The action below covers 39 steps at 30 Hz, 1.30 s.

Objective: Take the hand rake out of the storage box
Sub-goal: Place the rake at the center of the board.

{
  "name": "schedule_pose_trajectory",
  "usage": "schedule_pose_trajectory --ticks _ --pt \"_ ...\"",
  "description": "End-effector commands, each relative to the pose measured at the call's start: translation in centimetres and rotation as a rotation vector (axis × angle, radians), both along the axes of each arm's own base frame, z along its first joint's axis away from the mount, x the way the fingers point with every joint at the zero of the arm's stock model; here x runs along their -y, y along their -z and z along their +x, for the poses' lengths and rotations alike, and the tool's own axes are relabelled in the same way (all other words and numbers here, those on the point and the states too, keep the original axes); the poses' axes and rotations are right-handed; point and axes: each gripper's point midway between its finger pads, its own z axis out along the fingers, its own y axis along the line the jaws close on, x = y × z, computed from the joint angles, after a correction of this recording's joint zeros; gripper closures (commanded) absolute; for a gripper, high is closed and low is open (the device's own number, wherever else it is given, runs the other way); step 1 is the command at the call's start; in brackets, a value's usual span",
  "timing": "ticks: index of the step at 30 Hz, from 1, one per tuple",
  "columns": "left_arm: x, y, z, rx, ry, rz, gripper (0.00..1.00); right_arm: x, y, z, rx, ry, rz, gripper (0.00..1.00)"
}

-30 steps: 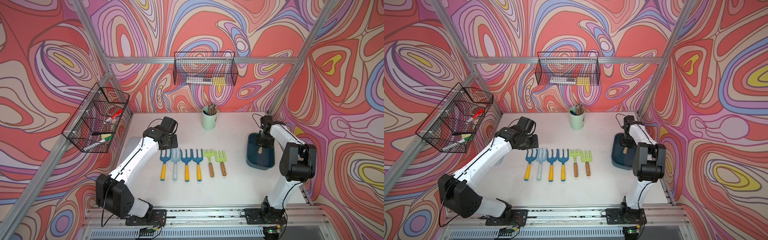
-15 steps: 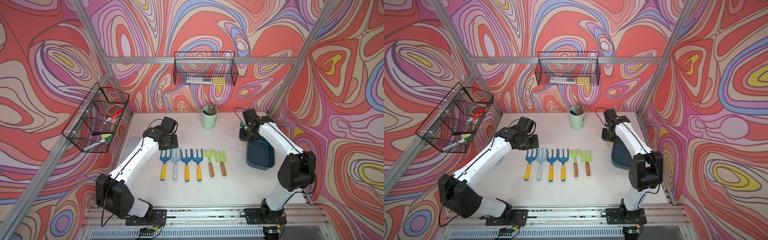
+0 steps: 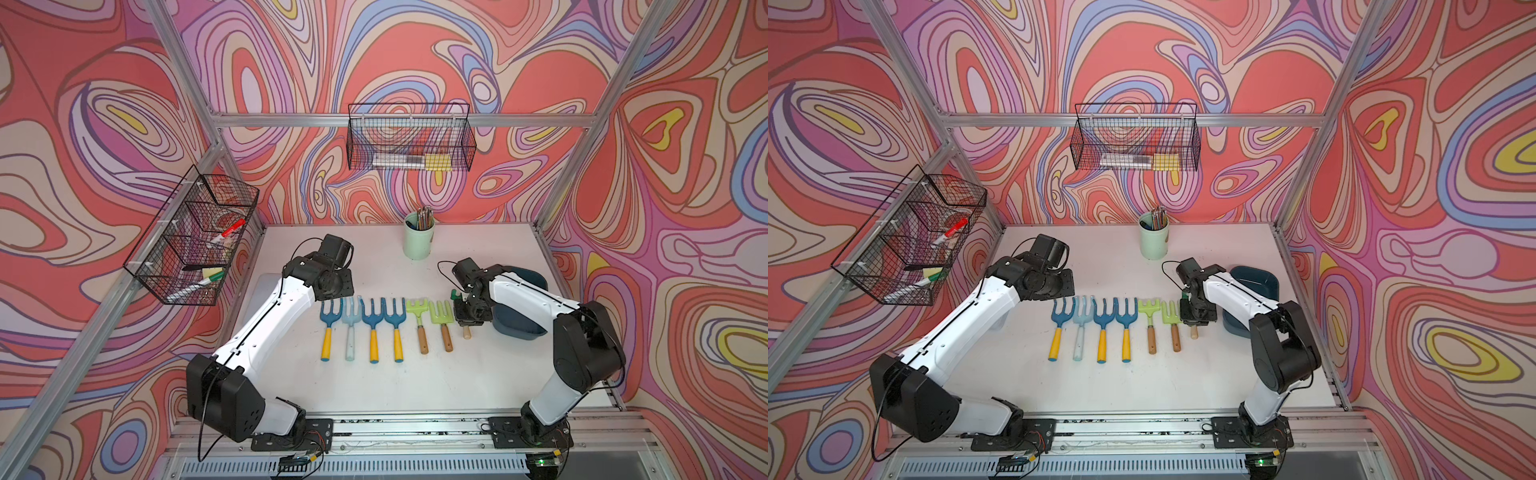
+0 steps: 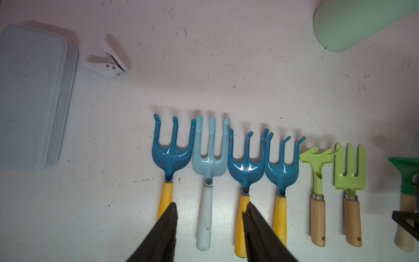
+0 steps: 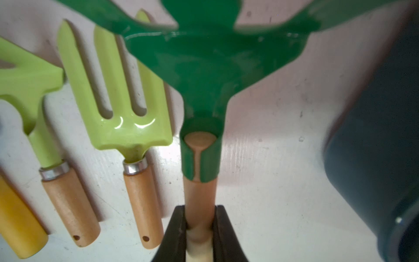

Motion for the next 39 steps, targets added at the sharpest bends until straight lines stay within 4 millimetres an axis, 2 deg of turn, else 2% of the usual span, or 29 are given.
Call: schedule_pose_trajectory --ticks 1,15,24,39 --pt "-1.0 0.2 -0.8 -0.014 -0.016 0.029 0.49 0.4 -0.3 -0.7 0.016 -0.010 0.003 1.00" --pt "-1.1 -0.1 -0.8 -0.008 -0.014 0.039 0.49 0.7 2.1 -2.5 -0.036 -0.004 0.006 1.00" --pt "-1.0 -0.1 -0.7 -0.007 -0.011 0.033 0.49 0.7 3.2 -2.2 -0.030 0.001 0.002 1.00" --pt "-0.8 -0.3 -0.7 -0.011 -0.007 0.021 0.49 1.4 5.2 -2.4 -0.042 -0.001 -0.038 0.91"
